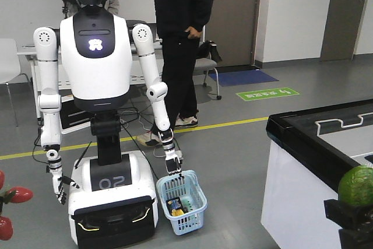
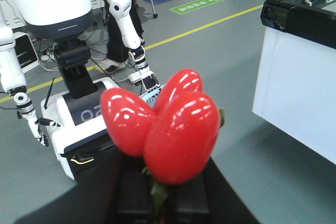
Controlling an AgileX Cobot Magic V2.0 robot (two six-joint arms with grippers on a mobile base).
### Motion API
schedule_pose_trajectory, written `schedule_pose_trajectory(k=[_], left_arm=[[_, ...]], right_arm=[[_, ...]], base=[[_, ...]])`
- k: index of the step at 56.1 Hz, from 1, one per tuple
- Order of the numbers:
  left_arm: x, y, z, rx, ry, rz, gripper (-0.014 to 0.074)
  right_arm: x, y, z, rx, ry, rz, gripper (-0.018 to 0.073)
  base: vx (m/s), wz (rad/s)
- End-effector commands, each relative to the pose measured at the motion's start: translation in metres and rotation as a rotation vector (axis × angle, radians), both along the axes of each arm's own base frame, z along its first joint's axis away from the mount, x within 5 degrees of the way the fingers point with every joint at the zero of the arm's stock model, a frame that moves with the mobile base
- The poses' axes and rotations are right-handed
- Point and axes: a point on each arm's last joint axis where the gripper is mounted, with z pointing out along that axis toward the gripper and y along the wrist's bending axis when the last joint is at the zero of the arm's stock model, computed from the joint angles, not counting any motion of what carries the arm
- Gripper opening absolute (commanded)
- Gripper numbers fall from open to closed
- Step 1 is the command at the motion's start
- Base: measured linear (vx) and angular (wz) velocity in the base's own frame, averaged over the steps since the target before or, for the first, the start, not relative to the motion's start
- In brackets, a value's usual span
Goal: Pick snacks and fruit into basket
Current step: 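Drive up to the other robot and stop in front of it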
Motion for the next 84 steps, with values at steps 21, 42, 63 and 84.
schedule_pose_trajectory(k=[21,42,63,84], left_arm=[[-0.0002,0.0027,0.0166,-0.028,-0.1,0.033,0.0],[-0.0002,0.0027,0.0166,-0.028,-0.1,0.033,0.0],[-0.0002,0.0027,0.0166,-0.028,-0.1,0.033,0.0],[-0.0002,0.0027,0.0166,-0.028,-0.1,0.033,0.0]], right_arm=[[0.0008,-0.0002,0.0178,0.014,-0.119,0.014,-0.0008],[0.0008,-0.0002,0.0178,0.014,-0.119,0.014,-0.0008],[0.0008,-0.0002,0.0178,0.014,-0.119,0.014,-0.0008],[0.0008,-0.0002,0.0178,0.014,-0.119,0.014,-0.0008]], base=[[0.2,-0.03],[0.3,0.05],[0.34,0.06],[0.34,0.17]])
